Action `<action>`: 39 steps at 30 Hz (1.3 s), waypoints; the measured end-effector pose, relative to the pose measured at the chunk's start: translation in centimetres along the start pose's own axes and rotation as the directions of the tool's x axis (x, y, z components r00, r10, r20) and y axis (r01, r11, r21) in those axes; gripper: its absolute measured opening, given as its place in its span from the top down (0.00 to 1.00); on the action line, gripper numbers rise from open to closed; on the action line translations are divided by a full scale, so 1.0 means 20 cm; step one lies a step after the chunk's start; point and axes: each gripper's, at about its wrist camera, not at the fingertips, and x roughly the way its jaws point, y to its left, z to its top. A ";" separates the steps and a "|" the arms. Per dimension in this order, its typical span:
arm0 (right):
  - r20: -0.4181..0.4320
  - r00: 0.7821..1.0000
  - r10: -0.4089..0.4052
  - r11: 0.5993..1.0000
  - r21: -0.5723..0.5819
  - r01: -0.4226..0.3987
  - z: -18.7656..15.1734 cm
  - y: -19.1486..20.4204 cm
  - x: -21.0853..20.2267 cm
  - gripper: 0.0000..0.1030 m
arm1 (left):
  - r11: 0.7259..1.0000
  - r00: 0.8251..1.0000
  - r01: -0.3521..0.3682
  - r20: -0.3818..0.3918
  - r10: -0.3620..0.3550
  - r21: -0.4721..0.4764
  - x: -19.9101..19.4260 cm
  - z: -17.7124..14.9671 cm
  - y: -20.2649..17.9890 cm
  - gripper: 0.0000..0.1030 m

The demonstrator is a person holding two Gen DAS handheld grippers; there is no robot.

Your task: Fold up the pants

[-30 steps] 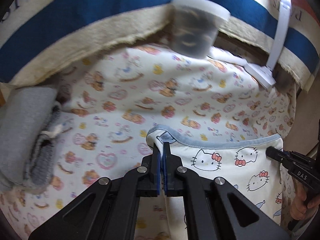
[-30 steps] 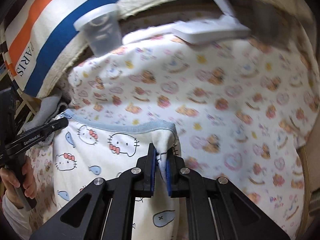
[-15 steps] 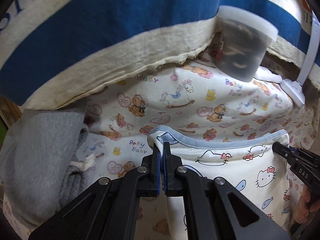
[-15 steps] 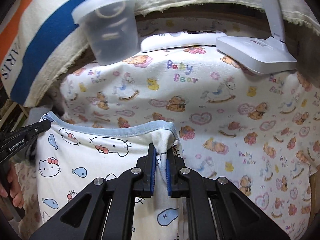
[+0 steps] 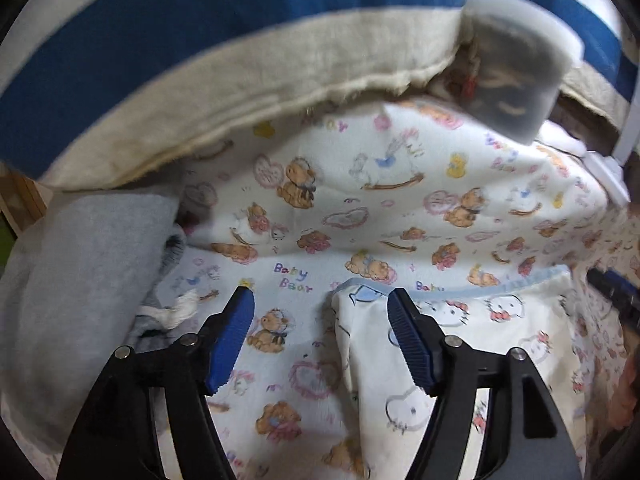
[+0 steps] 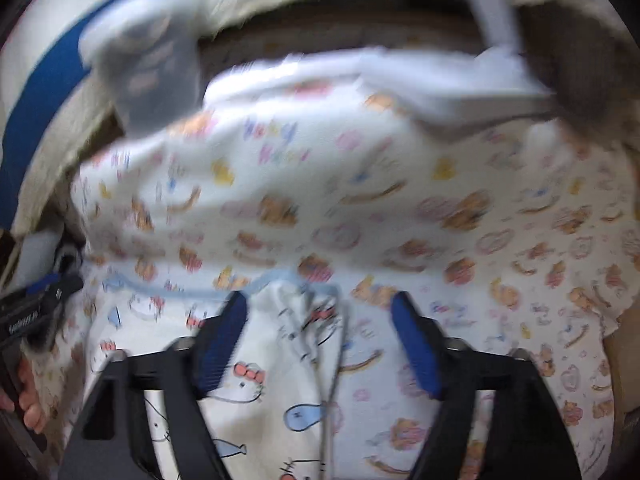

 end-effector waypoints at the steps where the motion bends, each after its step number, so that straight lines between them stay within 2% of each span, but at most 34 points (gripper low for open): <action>1: 0.034 0.999 -0.014 1.000 0.009 0.014 0.00 -0.03 -0.06 0.22 | 1.000 1.000 0.010 0.008 -0.010 0.005 -0.06 -0.01 0.00 0.34; 2: 0.059 0.998 -0.021 1.000 0.010 0.020 0.01 -0.05 -0.12 0.22 | 1.000 1.000 0.027 0.016 -0.027 0.007 -0.13 -0.03 0.00 0.34; 4: 0.074 0.997 0.024 1.000 -0.003 -0.024 0.00 -0.08 -0.26 0.22 | 0.999 0.998 0.052 0.027 -0.052 0.016 -0.28 -0.08 -0.01 0.33; 6: 0.093 0.994 0.056 0.998 -0.013 -0.055 -0.04 -0.10 -0.40 0.21 | 0.996 0.996 0.077 0.047 -0.079 0.041 -0.44 -0.16 -0.03 0.27; 8: 0.118 0.988 0.095 0.995 -0.039 -0.091 -0.13 -0.11 -0.57 0.16 | 0.991 0.992 0.116 0.052 -0.119 0.065 -0.58 -0.26 -0.06 0.22; 10: 0.143 0.980 0.139 0.989 -0.071 -0.130 -0.23 -0.11 -0.74 0.16 | 0.975 0.977 0.207 0.033 -0.211 0.081 -0.70 -0.40 -0.06 0.17; 12: 0.160 0.973 0.164 0.985 -0.080 -0.153 -0.35 -0.14 -0.89 0.15 | 0.971 0.972 0.231 0.036 -0.234 0.064 -0.78 -0.52 -0.05 0.17; 16: 0.101 0.967 0.234 0.970 -0.086 -0.225 -0.62 -0.17 -1.04 0.15 | 0.939 0.939 0.344 -0.017 -0.343 0.021 -0.85 -0.80 -0.08 0.17; 19: 0.053 0.973 0.224 0.972 -0.079 -0.219 -0.80 -0.16 -1.08 0.15 | 0.925 0.924 0.380 -0.048 -0.381 -0.022 -0.84 -0.95 -0.14 0.17; 21: 0.015 0.973 0.232 0.972 -0.040 -0.231 -0.91 -0.16 -1.08 0.15 | 0.917 0.915 0.395 -0.072 -0.397 -0.049 -0.83 -1.03 -0.16 0.18; 23: -0.023 0.964 0.265 0.964 0.033 -0.264 -1.01 -0.16 -1.07 0.15 | 0.899 0.898 0.426 -0.080 -0.434 -0.100 -0.83 -1.10 -0.16 0.20; 24: -0.041 0.961 0.273 0.961 0.062 -0.270 -1.05 -0.17 -1.06 0.15 | 0.885 0.882 0.448 -0.096 -0.461 -0.130 -0.82 -1.12 -0.17 0.29; 25: -0.054 0.959 0.279 0.958 0.084 -0.274 -1.08 -0.17 -1.05 0.15 | 0.877 0.874 0.456 -0.114 -0.473 -0.151 -0.81 -1.14 -0.17 0.45; 27: -0.077 0.956 0.283 0.954 0.127 -0.273 -1.13 -0.16 -1.03 0.23 | 0.870 0.863 0.460 -0.142 -0.485 -0.177 -0.79 -1.17 -0.18 0.56; 29: -0.122 0.943 0.310 0.942 0.174 -0.287 -1.17 -0.16 -0.98 0.31 | 0.862 0.854 0.463 -0.159 -0.496 -0.204 -0.76 -1.19 -0.19 0.56; 31: -0.132 0.928 0.347 0.924 0.219 -0.314 -1.20 -0.16 -0.96 0.32 | 0.844 0.838 0.478 -0.161 -0.521 -0.245 -0.74 -1.20 -0.19 0.56; 32: -0.134 0.927 0.351 0.920 0.234 -0.315 -1.22 -0.16 -0.96 0.34 | 0.839 0.836 0.482 -0.153 -0.527 -0.255 -0.74 -1.21 -0.19 0.56; 34: -0.133 0.922 0.365 0.912 0.250 -0.325 -1.23 -0.16 -0.96 0.37 | 0.840 0.841 0.476 -0.143 -0.522 -0.261 -0.75 -1.22 -0.19 0.56; 36: -0.145 0.913 0.381 0.906 0.258 -0.337 -1.24 -0.15 -0.95 0.45 | 0.842 0.848 0.466 -0.133 -0.512 -0.270 -0.76 -1.23 -0.19 0.58; 38: -0.158 0.903 0.400 0.897 0.271 -0.350 -1.25 -0.14 -0.94 0.49 | 0.861 0.865 0.444 -0.135 -0.484 -0.247 -0.77 -1.24 -0.20 0.66; 39: -0.158 0.902 0.401 0.897 0.269 -0.351 -1.26 -0.14 -0.94 0.55 | 0.868 0.867 0.439 -0.142 -0.477 -0.233 -0.77 -1.25 -0.22 0.79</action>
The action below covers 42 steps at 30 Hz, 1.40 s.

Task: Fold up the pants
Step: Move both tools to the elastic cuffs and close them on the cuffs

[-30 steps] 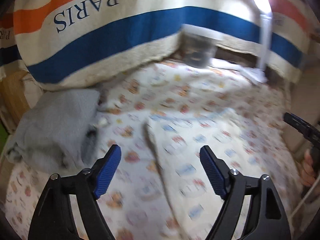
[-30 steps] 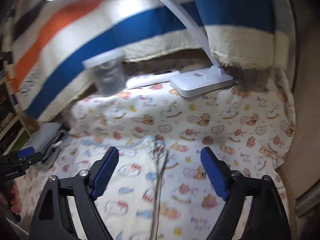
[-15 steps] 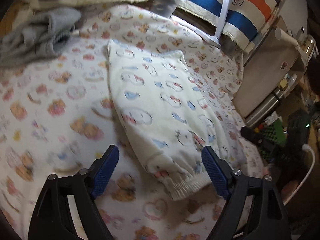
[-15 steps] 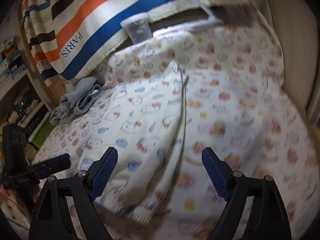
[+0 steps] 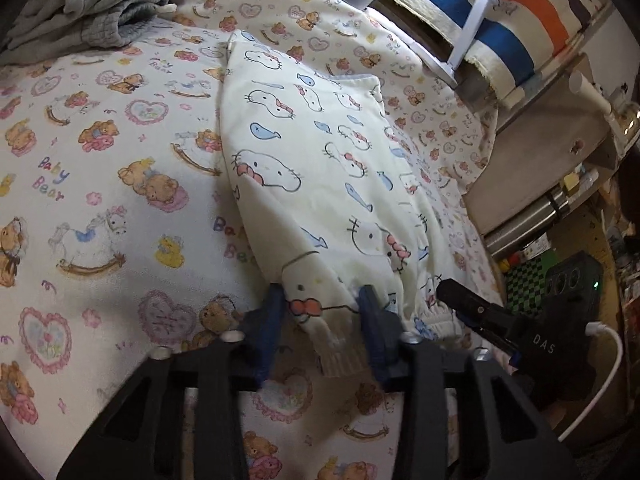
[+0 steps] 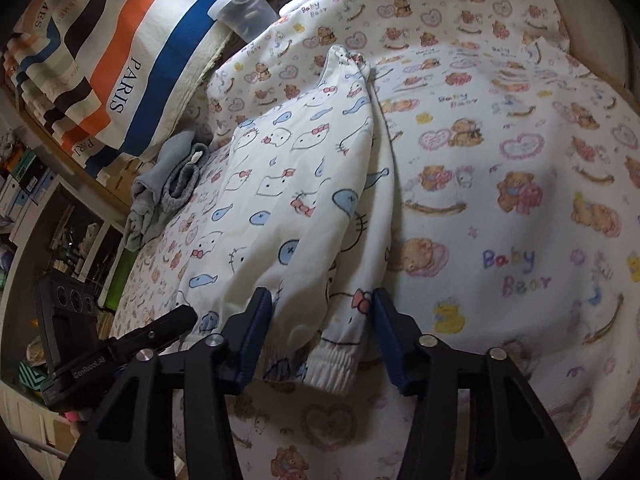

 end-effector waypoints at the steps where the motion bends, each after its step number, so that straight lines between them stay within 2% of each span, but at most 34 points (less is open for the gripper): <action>1: 0.002 1.000 -0.011 1.000 -0.007 0.011 -0.01 0.01 0.00 0.56 | 1.000 1.000 -0.008 -0.008 0.008 0.014 0.01 -0.01 -0.01 0.86; 4: 0.012 1.000 -0.022 1.000 -0.016 0.022 -0.02 0.03 0.01 0.62 | 0.998 0.999 -0.039 0.005 0.039 0.041 0.02 -0.04 -0.03 0.88; 6: 0.000 1.000 -0.019 1.000 -0.017 0.019 -0.03 0.03 0.02 0.75 | 0.998 0.999 -0.041 0.006 0.040 0.040 0.01 -0.04 -0.04 0.88; 8: 0.023 0.999 -0.030 0.999 -0.019 0.030 -0.04 0.04 0.00 0.88 | 0.998 0.999 -0.053 0.001 0.053 0.042 0.00 -0.05 -0.04 0.81; 10: 0.034 0.999 -0.029 0.999 -0.026 0.030 -0.06 0.04 -0.02 0.89 | 0.998 0.999 -0.041 -0.003 0.041 0.046 -0.01 -0.06 -0.03 0.71; 12: 0.040 0.999 -0.033 0.999 -0.025 0.034 -0.06 0.04 -0.03 0.89 | 0.999 0.999 -0.039 -0.004 0.039 0.022 -0.02 -0.07 -0.02 0.65; 17: 0.027 0.999 -0.033 0.999 -0.026 0.034 -0.07 0.02 -0.04 0.86 | 0.999 0.999 -0.037 0.001 0.037 0.028 -0.02 -0.07 -0.04 0.59; 19: 0.023 0.999 -0.038 0.999 -0.018 0.039 -0.07 0.02 -0.04 0.86 | 0.998 0.999 -0.049 0.007 0.049 0.034 -0.01 -0.07 -0.06 0.62; 20: 0.022 0.999 -0.043 0.999 -0.020 0.043 -0.07 0.02 -0.03 0.86 | 0.998 0.998 -0.056 0.012 0.056 0.040 -0.01 -0.08 -0.07 0.75; 21: 0.023 0.999 -0.046 0.999 -0.019 0.047 -0.08 0.02 -0.03 0.86 | 0.997 0.999 -0.051 0.006 0.050 0.053 0.00 -0.08 -0.07 0.94; 24: 0.044 0.998 -0.039 0.999 -0.010 0.040 -0.09 0.03 -0.05 0.89 | 0.992 0.996 -0.079 0.037 0.076 0.096 -0.02 -0.09 -0.10 0.96; 31: 0.051 0.998 0.028 0.998 -0.055 -0.025 -0.12 0.12 -0.11 0.92 | 0.983 0.984 -0.142 0.121 0.128 0.117 -0.18 -0.05 -0.05 0.96; 32: 0.055 0.998 0.033 0.998 -0.061 -0.030 -0.12 0.13 -0.12 0.96 | 0.982 0.984 -0.146 0.122 0.132 0.117 -0.20 -0.05 -0.03 0.96; 35: 0.052 0.997 0.048 0.996 -0.072 -0.045 -0.15 0.16 -0.14 0.96 | 0.985 0.989 -0.131 0.089 0.122 0.112 -0.21 -0.05 0.01 0.96; 37: 0.060 0.998 0.024 0.996 -0.084 -0.019 -0.17 0.18 -0.14 0.96 | 0.986 0.990 -0.126 0.071 0.119 0.105 -0.19 -0.07 0.03 0.96; 38: 0.071 0.997 0.000 0.997 -0.078 0.005 -0.18 0.17 -0.14 0.96 | 0.987 0.991 -0.125 0.065 0.119 0.096 -0.18 -0.07 0.03 0.95; 40: 0.088 0.995 -0.053 0.998 -0.038 0.056 -0.19 0.13 -0.14 0.88 | 0.991 0.992 -0.116 0.048 0.113 0.064 -0.16 -0.08 0.06 0.89; 41: 0.085 0.995 -0.045 0.999 -0.005 0.046 -0.19 0.10 -0.14 0.71 | 0.992 0.993 -0.116 0.041 0.113 0.057 -0.15 -0.08 0.06 0.84; 42: 0.076 0.997 -0.023 0.999 0.032 0.020 -0.19 0.06 -0.13 0.48 | 0.992 0.993 -0.116 0.039 0.114 0.056 -0.15 -0.08 0.07 0.69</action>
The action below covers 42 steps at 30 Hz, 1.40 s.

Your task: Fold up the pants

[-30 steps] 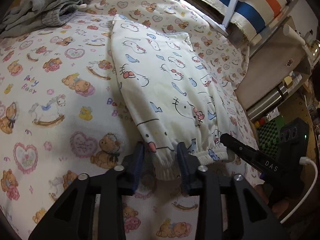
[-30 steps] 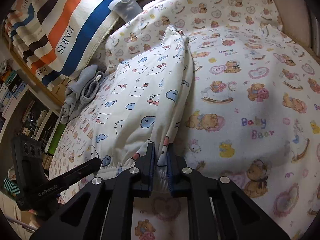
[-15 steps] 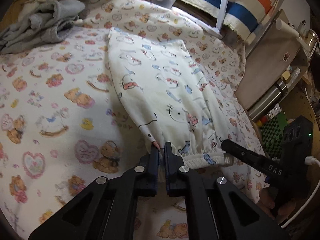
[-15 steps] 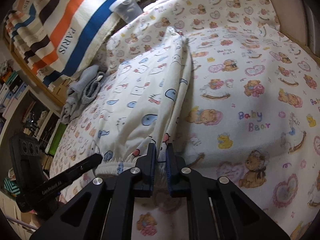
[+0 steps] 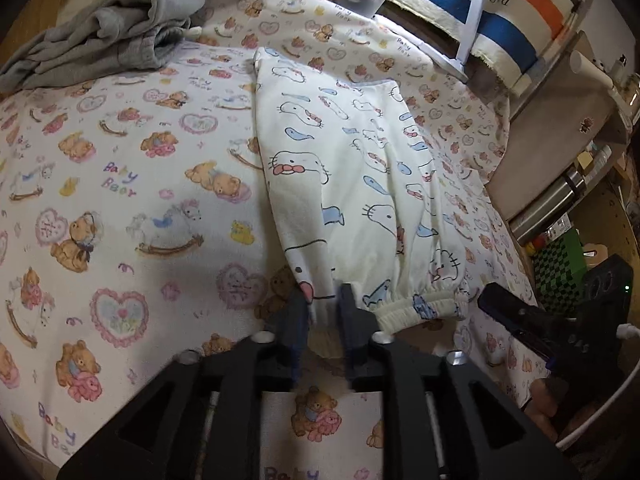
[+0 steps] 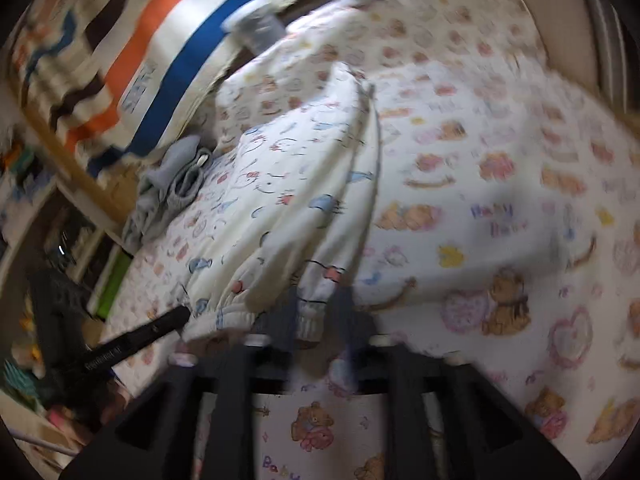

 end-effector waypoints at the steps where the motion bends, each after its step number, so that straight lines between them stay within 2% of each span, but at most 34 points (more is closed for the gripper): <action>1: -0.003 1.000 0.031 0.998 0.050 -0.031 0.00 -0.04 0.00 0.41 | 1.000 1.000 0.001 0.004 -0.001 0.001 0.00 0.00 0.00 0.59; 3: 0.009 0.999 0.040 0.997 0.072 -0.041 0.01 -0.06 0.00 0.41 | 1.000 1.000 -0.005 0.020 0.005 0.001 -0.02 0.00 0.00 0.58; 6: 0.045 0.995 0.090 0.995 0.032 -0.092 0.01 -0.02 -0.02 0.42 | 1.000 1.000 -0.007 0.024 0.008 -0.012 -0.03 0.00 0.02 0.56; 9: -0.010 0.979 0.205 0.978 -0.027 -0.205 0.01 0.07 0.00 0.58 | 0.999 0.998 -0.041 0.052 0.042 -0.014 -0.05 0.01 0.03 0.56; 10: -0.049 0.966 0.252 0.967 -0.016 -0.253 0.01 0.09 0.03 0.58 | 0.999 0.997 -0.051 0.062 0.052 -0.010 -0.06 0.01 0.03 0.54; 11: -0.074 0.962 0.263 0.965 -0.005 -0.264 0.01 0.09 0.05 0.58 | 0.998 0.996 -0.055 0.072 0.056 -0.006 -0.08 0.01 0.02 0.52; 13: -0.107 0.967 0.232 0.972 0.008 -0.233 0.01 0.10 0.11 0.58 | 0.999 0.994 -0.054 0.092 0.053 0.000 -0.10 0.01 0.01 0.45; 15: -0.116 0.969 0.219 0.976 0.023 -0.217 0.01 0.09 0.16 0.58 | 0.998 0.992 -0.062 0.107 0.060 0.014 -0.12 0.00 0.00 0.42; 19: -0.084 0.973 0.213 0.976 0.073 -0.207 0.03 0.07 0.21 0.60 | 0.997 0.993 -0.065 0.104 0.062 0.029 -0.11 0.01 -0.01 0.41; 21: -0.076 0.982 0.175 0.984 0.056 -0.171 0.03 0.09 0.22 0.94 | 0.997 0.994 -0.063 0.093 0.060 0.032 -0.10 0.01 -0.02 0.41; 25: -0.053 0.989 0.136 0.991 0.015 -0.136 0.03 0.10 0.17 0.96 | 0.997 0.995 -0.064 0.076 0.061 0.044 -0.07 0.00 -0.04 0.38; 27: -0.016 0.995 0.096 0.995 -0.013 -0.096 0.02 0.10 0.10 0.96 | 0.997 0.996 -0.062 0.070 0.058 0.051 -0.06 -0.01 -0.05 0.35; 31: 0.040 0.999 0.007 0.999 -0.042 -0.005 0.02 0.06 0.00 0.96 | 0.996 0.997 -0.054 0.056 0.050 0.070 -0.03 -0.01 -0.09 0.34; 35: 0.012 1.000 -0.013 1.000 -0.026 0.013 0.03 0.02 0.02 0.96 | 0.996 0.999 -0.042 0.038 0.039 0.085 -0.01 -0.02 -0.12 0.34; 37: 0.012 0.999 -0.031 0.999 -0.037 0.031 0.02 0.01 0.01 0.96 | 0.996 0.999 -0.036 0.030 0.034 0.085 0.00 -0.02 -0.13 0.28; 42: -0.040 0.997 -0.062 0.995 -0.075 0.059 0.01 0.00 0.05 0.96 | 1.000 1.000 -0.018 0.019 0.018 0.013 0.03 0.01 -0.09 0.26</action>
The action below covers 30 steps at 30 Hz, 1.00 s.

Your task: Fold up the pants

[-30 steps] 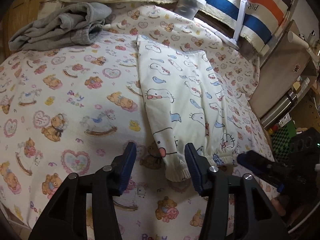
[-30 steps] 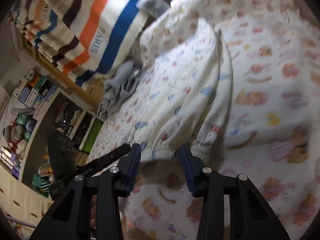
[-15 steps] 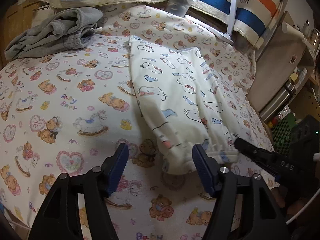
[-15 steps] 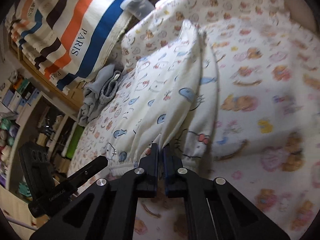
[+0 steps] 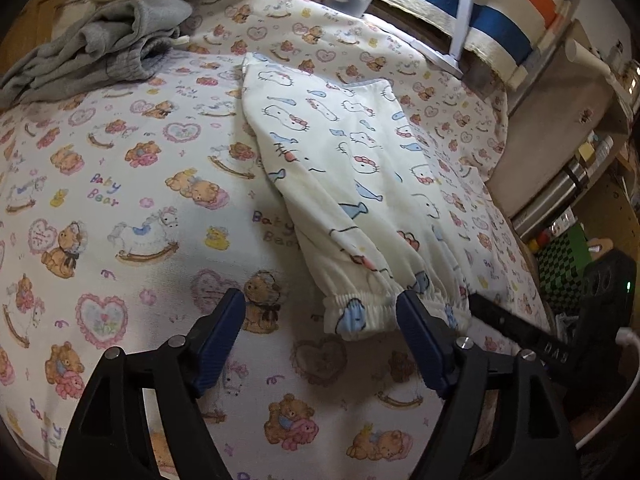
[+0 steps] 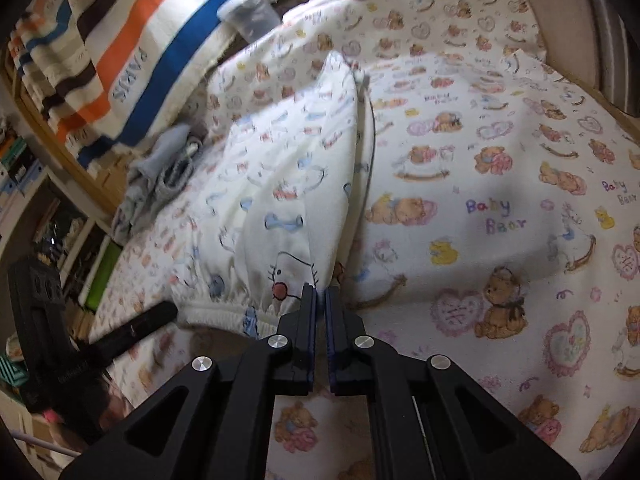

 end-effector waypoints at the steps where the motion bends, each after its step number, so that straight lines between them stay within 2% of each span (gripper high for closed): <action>1: -0.004 1.000 0.001 1.000 -0.006 -0.001 0.00 0.00 0.00 0.96 | 1.000 1.000 0.011 0.001 -0.011 -0.016 0.01 0.01 0.01 0.26; 3: 0.011 1.000 0.001 1.000 -0.011 0.000 0.00 0.00 -0.03 0.94 | 0.999 0.999 0.040 -0.007 -0.040 -0.037 0.03 0.02 0.02 0.28; 4: 0.017 1.000 0.005 1.000 -0.012 -0.005 0.00 0.00 -0.04 0.91 | 0.998 0.999 0.048 -0.016 -0.049 -0.045 0.05 0.02 0.02 0.35; 5: 0.017 1.000 0.013 1.000 -0.008 -0.013 0.00 0.00 -0.05 0.77 | 0.997 0.998 0.055 -0.023 -0.056 -0.051 0.05 0.01 0.02 0.35; 6: 0.013 0.999 0.034 0.999 0.005 -0.034 0.00 -0.01 -0.05 0.59 | 0.997 0.998 0.054 -0.006 -0.055 -0.050 0.04 0.01 0.01 0.43; 7: 0.011 0.998 0.055 0.998 0.015 -0.055 0.00 -0.01 -0.05 0.51 | 0.997 0.998 0.065 -0.007 -0.066 -0.045 0.04 0.01 0.01 0.58; 8: 0.012 0.997 0.077 0.997 0.029 -0.078 0.00 -0.03 -0.05 0.47 | 0.996 0.997 0.076 -0.025 -0.077 -0.045 0.05 0.00 0.00 0.65; 9: 0.013 0.996 0.092 0.995 0.048 -0.093 0.00 -0.04 -0.04 0.47 | 0.995 0.995 0.087 -0.040 -0.089 -0.050 0.07 0.00 0.01 0.76; 11: -0.003 0.990 0.142 0.986 0.087 -0.141 0.00 -0.06 -0.01 0.48 | 0.996 0.997 0.072 -0.018 -0.073 -0.047 0.06 -0.01 0.00 0.82; 13: -0.036 0.978 0.204 0.971 0.132 -0.198 0.00 -0.09 0.04 0.55 | 0.997 0.997 0.070 -0.007 -0.070 -0.032 0.05 -0.02 -0.02 0.84; 16: -0.059 0.966 0.252 0.957 0.164 -0.239 -0.02 -0.09 0.10 0.58 | 0.997 0.998 0.066 -0.013 -0.066 -0.032 0.05 -0.02 -0.01 0.82; 17: -0.051 0.966 0.253 0.955 0.171 -0.241 -0.02 -0.09 0.10 0.59 | 0.997 0.998 0.063 -0.027 -0.064 -0.036 0.06 -0.01 -0.01 0.78; 18: -0.039 0.965 0.259 0.951 0.183 -0.248 -0.03 -0.10 0.11 0.60 | 0.997 0.997 0.057 -0.045 -0.059 -0.042 0.08 -0.01 0.00 0.68; 19: -0.030 0.963 0.268 0.946 0.196 -0.257 -0.03 -0.11 0.11 0.61 | 0.996 0.996 0.080 -0.046 -0.082 -0.048 0.08 -0.02 0.00 0.52; 20: -0.025 0.962 0.270 0.944 0.203 -0.260 -0.03 -0.12 0.11 0.66 | 0.994 0.994 0.093 -0.053 -0.095 -0.052 0.08 -0.02 0.00 0.45; 21: -0.025 0.963 0.269 0.945 0.201 -0.259 -0.03 -0.12 0.11 0.71 | 0.994 0.994 0.099 -0.050 -0.101 -0.044 0.08 -0.03 -0.01 0.44; 22: -0.024 0.963 0.270 0.947 0.189 -0.261 -0.03 -0.11 0.11 0.74 | 0.996 0.995 0.086 -0.043 -0.087 -0.028 0.09 -0.03 -0.03 0.47; 23: -0.024 0.963 0.269 0.948 0.181 -0.260 -0.03 -0.11 0.11 0.78 | 0.998 0.997 0.067 -0.033 -0.067 -0.010 0.09 -0.04 -0.04 0.56; 24: -0.024 0.964 0.266 0.949 0.179 -0.258 -0.04 -0.11 0.11 0.81 | 0.998 0.997 0.060 -0.039 -0.060 -0.007 0.09 -0.04 -0.05 0.81; 26: -0.022 0.962 0.273 0.947 0.183 -0.265 -0.04 -0.11 0.11 0.83 | 0.997 0.996 0.081 -0.022 -0.081 -0.014 0.07 -0.04 -0.04 0.83; 30: -0.024 0.959 0.281 0.951 0.140 -0.276 -0.04 -0.05 0.06 0.84 | 0.999 0.999 0.044 0.031 -0.045 0.032 -0.03 -0.02 -0.07 0.85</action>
